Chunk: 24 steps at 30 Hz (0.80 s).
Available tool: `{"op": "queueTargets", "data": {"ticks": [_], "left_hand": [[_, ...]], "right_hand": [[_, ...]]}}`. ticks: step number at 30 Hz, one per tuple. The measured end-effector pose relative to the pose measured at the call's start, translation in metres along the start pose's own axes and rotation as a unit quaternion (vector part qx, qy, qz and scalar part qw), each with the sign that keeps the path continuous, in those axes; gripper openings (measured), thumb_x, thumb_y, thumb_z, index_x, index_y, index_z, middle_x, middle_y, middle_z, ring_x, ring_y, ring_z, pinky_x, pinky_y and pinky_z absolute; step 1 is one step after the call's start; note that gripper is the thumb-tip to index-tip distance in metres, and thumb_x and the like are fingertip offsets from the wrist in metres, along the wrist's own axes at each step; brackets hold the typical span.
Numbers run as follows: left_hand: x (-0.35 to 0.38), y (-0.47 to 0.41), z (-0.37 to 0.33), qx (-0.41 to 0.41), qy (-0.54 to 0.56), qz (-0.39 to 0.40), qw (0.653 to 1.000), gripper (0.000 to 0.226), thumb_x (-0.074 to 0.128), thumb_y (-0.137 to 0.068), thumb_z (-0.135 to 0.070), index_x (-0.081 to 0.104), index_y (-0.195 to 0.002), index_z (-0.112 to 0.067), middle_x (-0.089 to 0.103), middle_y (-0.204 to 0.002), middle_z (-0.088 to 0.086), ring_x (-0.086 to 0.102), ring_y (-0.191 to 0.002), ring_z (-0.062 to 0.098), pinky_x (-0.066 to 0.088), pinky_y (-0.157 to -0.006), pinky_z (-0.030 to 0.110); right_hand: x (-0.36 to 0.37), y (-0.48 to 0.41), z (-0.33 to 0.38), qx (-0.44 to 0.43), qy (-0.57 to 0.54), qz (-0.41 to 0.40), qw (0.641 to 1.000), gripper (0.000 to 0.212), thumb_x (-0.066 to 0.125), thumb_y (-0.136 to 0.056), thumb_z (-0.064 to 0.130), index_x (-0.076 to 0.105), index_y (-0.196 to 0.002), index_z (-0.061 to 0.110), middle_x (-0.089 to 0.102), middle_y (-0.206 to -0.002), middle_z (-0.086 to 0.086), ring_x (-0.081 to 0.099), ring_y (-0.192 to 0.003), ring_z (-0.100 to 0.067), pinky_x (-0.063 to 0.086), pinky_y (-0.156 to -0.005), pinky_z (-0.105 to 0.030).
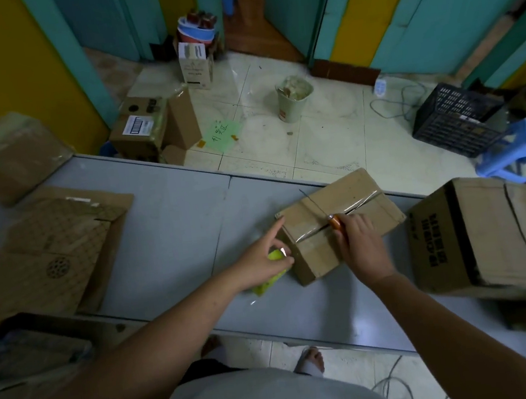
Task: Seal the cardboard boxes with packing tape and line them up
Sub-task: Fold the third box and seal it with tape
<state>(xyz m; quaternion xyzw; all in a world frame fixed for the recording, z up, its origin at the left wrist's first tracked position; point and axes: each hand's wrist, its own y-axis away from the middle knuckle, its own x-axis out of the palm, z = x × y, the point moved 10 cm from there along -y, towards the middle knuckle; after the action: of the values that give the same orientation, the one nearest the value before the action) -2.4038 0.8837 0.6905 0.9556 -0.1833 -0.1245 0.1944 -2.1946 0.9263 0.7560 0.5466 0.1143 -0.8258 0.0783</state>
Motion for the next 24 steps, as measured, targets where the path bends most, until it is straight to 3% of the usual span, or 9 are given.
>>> {"op": "queueTargets", "data": {"ticks": [3, 6, 9, 13, 17, 21, 24], "left_hand": [[0.000, 0.000, 0.005, -0.002, -0.007, -0.017, 1.000, 0.094, 0.076, -0.097, -0.017, 0.019, -0.166, -0.046, 0.072, -0.106, -0.005, 0.067, -0.119, 0.012, 0.045, -0.111, 0.030], [-0.004, 0.000, 0.007, -0.010, -0.018, -0.013, 1.000, 0.091, 0.074, -0.099, -0.023, 0.019, -0.163, -0.056, 0.075, -0.101, -0.007, 0.071, -0.109, 0.011, 0.051, -0.108, 0.035], [-0.005, 0.001, 0.006, -0.021, -0.018, -0.014, 1.000, 0.087, 0.069, -0.101, -0.024, 0.019, -0.158, -0.066, 0.075, -0.102, -0.002, 0.074, -0.101, 0.017, 0.058, -0.101, 0.046], [-0.005, 0.005, 0.009, -0.017, -0.011, 0.002, 1.000, 0.085, 0.063, -0.102, -0.020, 0.021, -0.151, -0.076, 0.076, -0.102, 0.009, 0.076, -0.096, 0.029, 0.062, -0.094, 0.051], [-0.012, 0.005, 0.006, -0.029, -0.041, 0.016, 0.999, 0.085, 0.062, -0.102, -0.024, 0.018, -0.142, -0.085, 0.077, -0.103, -0.003, 0.078, -0.089, 0.014, 0.064, -0.089, 0.042], [-0.016, 0.010, 0.005, -0.036, -0.137, 0.005, 0.990, 0.096, 0.064, -0.099, -0.029, 0.001, -0.143, -0.086, 0.073, -0.092, 0.003, 0.076, -0.076, 0.023, 0.061, -0.066, 0.035], [-0.013, 0.012, 0.002, -0.034, -0.143, 0.005, 0.989, 0.099, 0.066, -0.100, -0.029, -0.002, -0.144, -0.085, 0.069, -0.105, -0.001, 0.076, -0.080, 0.020, 0.059, -0.064, 0.031]], "right_hand": [[-0.010, 0.008, 0.015, -0.006, -0.024, -0.030, 0.999, 0.029, 0.057, -0.106, 0.024, 0.061, -0.132, 0.011, 0.065, -0.115, -0.009, 0.057, -0.108, -0.030, 0.048, -0.095, -0.047], [-0.009, 0.017, 0.042, 0.016, -0.181, -0.050, 0.982, 0.028, 0.048, -0.109, 0.031, 0.058, -0.133, 0.020, 0.065, -0.114, 0.003, 0.060, -0.103, -0.011, 0.047, -0.089, -0.022], [0.007, 0.023, 0.059, 0.058, -0.262, -0.041, 0.962, 0.024, 0.047, -0.111, 0.030, 0.058, -0.131, 0.025, 0.066, -0.110, 0.012, 0.063, -0.100, -0.003, 0.048, -0.081, -0.015], [0.017, 0.028, 0.054, 0.090, -0.264, -0.044, 0.959, 0.025, 0.045, -0.112, 0.031, 0.056, -0.134, 0.034, 0.065, -0.109, 0.016, 0.062, -0.100, 0.001, 0.052, -0.081, -0.023], [0.020, 0.028, 0.055, 0.079, -0.244, -0.045, 0.965, 0.025, 0.042, -0.113, 0.036, 0.054, -0.134, 0.036, 0.064, -0.112, 0.014, 0.061, -0.103, 0.001, 0.054, -0.082, -0.028], [0.022, 0.030, 0.054, 0.076, -0.233, -0.041, 0.969, 0.028, 0.041, -0.113, 0.039, 0.056, -0.134, 0.029, 0.064, -0.114, 0.010, 0.061, -0.104, -0.002, 0.057, -0.085, -0.034], [0.019, 0.030, 0.055, 0.084, -0.238, -0.043, 0.967, 0.027, 0.042, -0.113, 0.039, 0.056, -0.134, 0.029, 0.065, -0.113, 0.010, 0.062, -0.103, -0.003, 0.057, -0.083, -0.035]]}}
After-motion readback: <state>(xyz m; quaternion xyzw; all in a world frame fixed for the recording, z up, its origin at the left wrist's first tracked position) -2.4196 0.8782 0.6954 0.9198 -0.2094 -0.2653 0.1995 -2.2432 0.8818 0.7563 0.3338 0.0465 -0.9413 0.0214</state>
